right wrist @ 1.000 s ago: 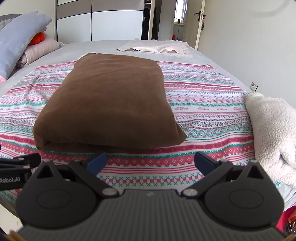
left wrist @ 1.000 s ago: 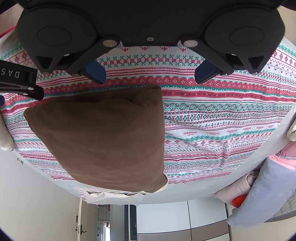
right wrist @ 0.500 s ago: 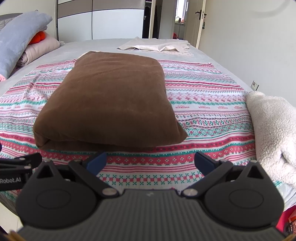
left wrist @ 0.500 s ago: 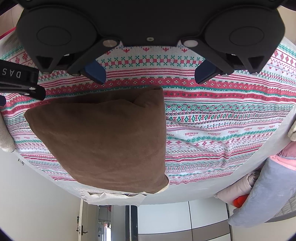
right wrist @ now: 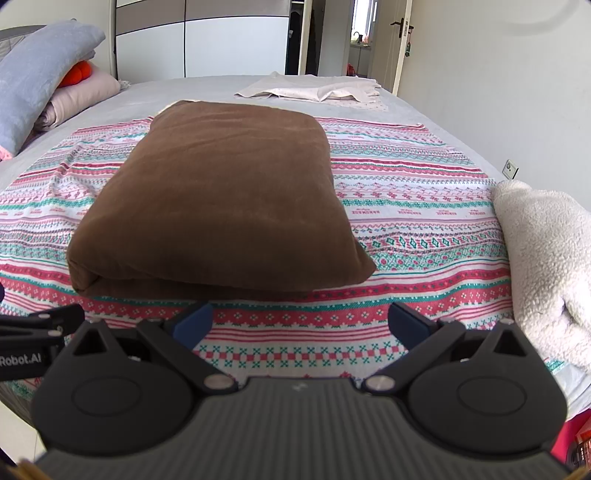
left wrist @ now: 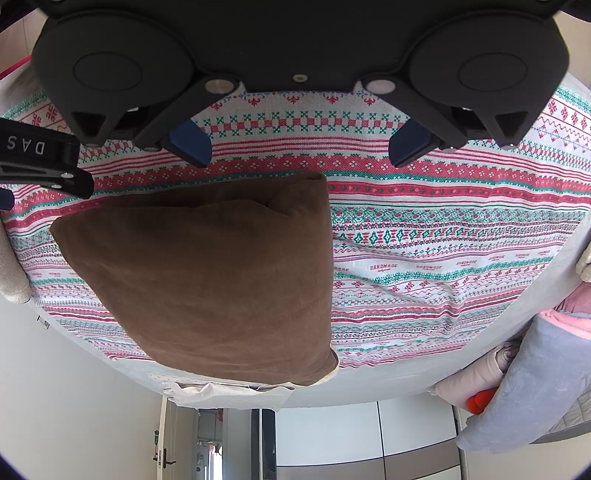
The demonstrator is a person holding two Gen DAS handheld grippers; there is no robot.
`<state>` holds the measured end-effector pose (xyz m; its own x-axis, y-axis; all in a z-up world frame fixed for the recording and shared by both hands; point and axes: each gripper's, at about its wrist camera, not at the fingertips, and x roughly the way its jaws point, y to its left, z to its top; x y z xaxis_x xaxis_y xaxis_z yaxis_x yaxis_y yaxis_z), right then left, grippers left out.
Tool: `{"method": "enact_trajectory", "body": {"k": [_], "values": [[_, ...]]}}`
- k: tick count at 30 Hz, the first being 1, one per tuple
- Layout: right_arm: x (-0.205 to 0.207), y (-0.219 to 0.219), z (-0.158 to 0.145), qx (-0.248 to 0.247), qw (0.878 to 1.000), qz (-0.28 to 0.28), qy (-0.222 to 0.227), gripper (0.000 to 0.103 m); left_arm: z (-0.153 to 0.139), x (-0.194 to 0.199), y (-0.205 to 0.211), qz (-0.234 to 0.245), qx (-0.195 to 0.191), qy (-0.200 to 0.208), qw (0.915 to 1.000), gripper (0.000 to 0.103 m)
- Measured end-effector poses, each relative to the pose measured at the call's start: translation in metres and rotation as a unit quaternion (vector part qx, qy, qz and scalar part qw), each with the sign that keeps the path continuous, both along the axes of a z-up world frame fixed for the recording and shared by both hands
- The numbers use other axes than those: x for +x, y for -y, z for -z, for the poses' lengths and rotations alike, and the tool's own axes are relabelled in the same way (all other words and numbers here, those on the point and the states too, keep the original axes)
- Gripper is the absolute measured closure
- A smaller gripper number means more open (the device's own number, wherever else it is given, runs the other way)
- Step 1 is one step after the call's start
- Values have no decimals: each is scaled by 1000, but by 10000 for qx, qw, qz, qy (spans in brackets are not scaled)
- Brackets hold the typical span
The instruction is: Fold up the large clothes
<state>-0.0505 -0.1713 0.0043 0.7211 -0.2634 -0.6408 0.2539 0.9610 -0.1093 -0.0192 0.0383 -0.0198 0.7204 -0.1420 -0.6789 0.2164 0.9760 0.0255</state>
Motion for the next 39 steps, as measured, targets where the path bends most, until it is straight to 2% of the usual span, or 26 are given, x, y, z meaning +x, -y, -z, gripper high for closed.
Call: {"method": "enact_trajectory", "body": {"k": [39], "values": [[-1, 0, 2, 14, 10000, -33, -16, 0, 3, 0, 0, 55, -26, -53, 10000, 0]]}}
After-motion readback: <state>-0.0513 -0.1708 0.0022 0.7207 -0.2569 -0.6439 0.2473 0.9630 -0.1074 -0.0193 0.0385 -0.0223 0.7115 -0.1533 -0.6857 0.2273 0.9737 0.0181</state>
